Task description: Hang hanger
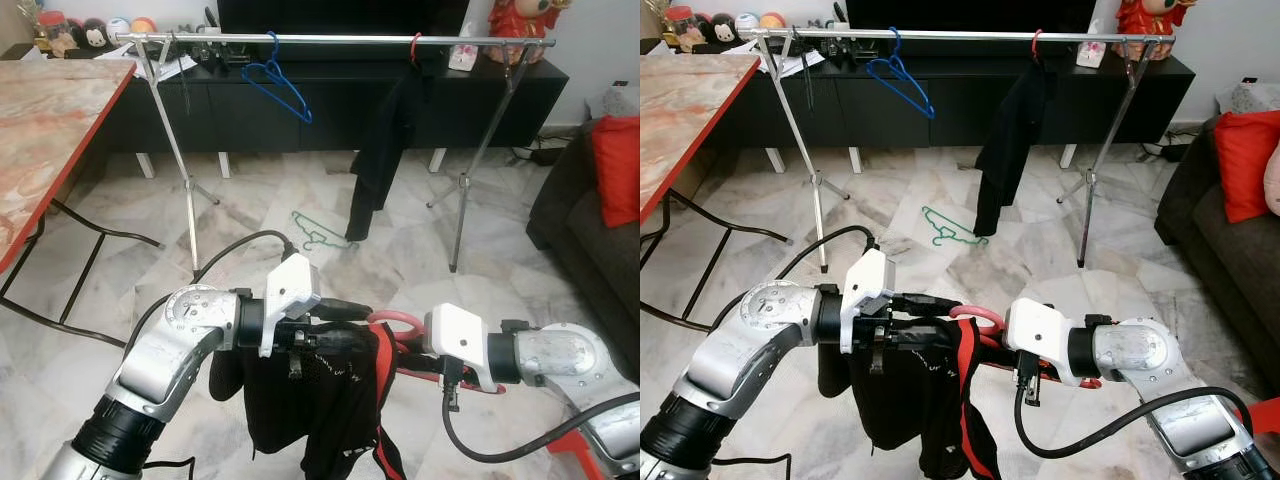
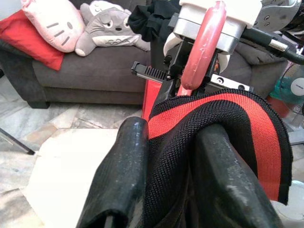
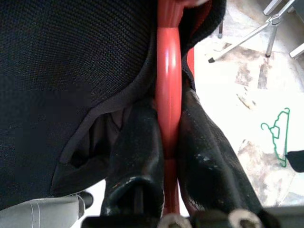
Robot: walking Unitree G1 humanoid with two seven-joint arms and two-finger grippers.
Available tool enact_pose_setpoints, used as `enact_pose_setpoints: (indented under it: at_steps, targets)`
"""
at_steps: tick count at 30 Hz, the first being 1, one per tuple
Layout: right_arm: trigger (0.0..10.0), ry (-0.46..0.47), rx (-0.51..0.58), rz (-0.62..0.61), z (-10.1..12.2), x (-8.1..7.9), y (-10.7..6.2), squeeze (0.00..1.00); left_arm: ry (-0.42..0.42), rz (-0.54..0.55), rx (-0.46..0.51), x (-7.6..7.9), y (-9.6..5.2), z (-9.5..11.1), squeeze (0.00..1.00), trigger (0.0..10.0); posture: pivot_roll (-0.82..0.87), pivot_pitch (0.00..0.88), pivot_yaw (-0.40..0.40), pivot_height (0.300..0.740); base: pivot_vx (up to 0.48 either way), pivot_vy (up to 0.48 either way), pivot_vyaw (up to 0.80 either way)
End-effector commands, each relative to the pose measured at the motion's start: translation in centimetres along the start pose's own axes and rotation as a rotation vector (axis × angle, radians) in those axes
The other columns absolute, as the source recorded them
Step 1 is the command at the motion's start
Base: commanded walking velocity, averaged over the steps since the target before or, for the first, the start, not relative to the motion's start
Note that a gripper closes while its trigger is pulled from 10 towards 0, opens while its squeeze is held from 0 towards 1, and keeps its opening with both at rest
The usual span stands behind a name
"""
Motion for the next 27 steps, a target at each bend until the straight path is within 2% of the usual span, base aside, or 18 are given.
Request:
enact_pose_setpoints:
  at_steps: [1, 7, 11, 17, 20, 27]
  targets:
    - [0.0, -0.012, 0.01, -0.034, 0.3, 0.8, -0.6, 0.0, 0.028, -0.016, 0.014, 0.5, 0.1, 0.7, 0.0, 0.0, -0.12, 0.082, -0.04, 0.74, 0.0, 0.0, 0.0]
    - [0.0, 0.009, -0.013, -0.065, -0.4, 1.0, -1.2, 0.0, 0.024, 0.054, 0.026, -0.6, -0.4, 0.7, 0.0, 0.0, -0.12, 0.084, -0.041, 0.74, 0.0, 0.0, 0.0]
    - [0.0, 0.034, -0.03, -0.05, -1.0, 0.4, -2.1, 0.0, 0.018, 0.087, 0.021, -0.9, -0.8, 0.4, 0.0, 0.0, -0.12, 0.088, -0.041, 0.74, 0.0, 0.0, 0.0]
    - [0.0, 0.044, -0.054, -0.046, -1.5, 0.2, -3.0, 0.0, 0.028, 0.152, 0.02, -2.0, -1.3, 0.2, 0.0, 0.0, -0.13, 0.09, -0.042, 0.74, 0.0, 0.0, 0.0]
    - [0.0, 0.063, -0.103, -0.064, -2.6, 0.4, -4.4, 0.0, 0.04, 0.213, -0.01, -2.9, -2.1, -0.5, 0.0, 0.0, -0.13, 0.093, -0.041, 0.74, 0.0, 0.0, 0.0]
    - [0.0, 0.098, -0.203, -0.062, -5.1, -0.4, -6.0, 0.0, 0.05, 0.325, -0.02, -4.4, -3.3, -1.1, 0.0, 0.0, -0.13, 0.093, -0.041, 0.74, 0.0, 0.0, 0.0]
Point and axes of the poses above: a point about 5 cm out from each wrist's last joint towards the gripper, its own y axis pointing out of the wrist towards the gripper, its own z axis along the axis of the wrist's last joint, x = y × z, the point moved 6 cm from there along y, pointing out of the wrist towards the gripper, and after that the axes turned 8 degrees about -y, right-handed, at the moved point
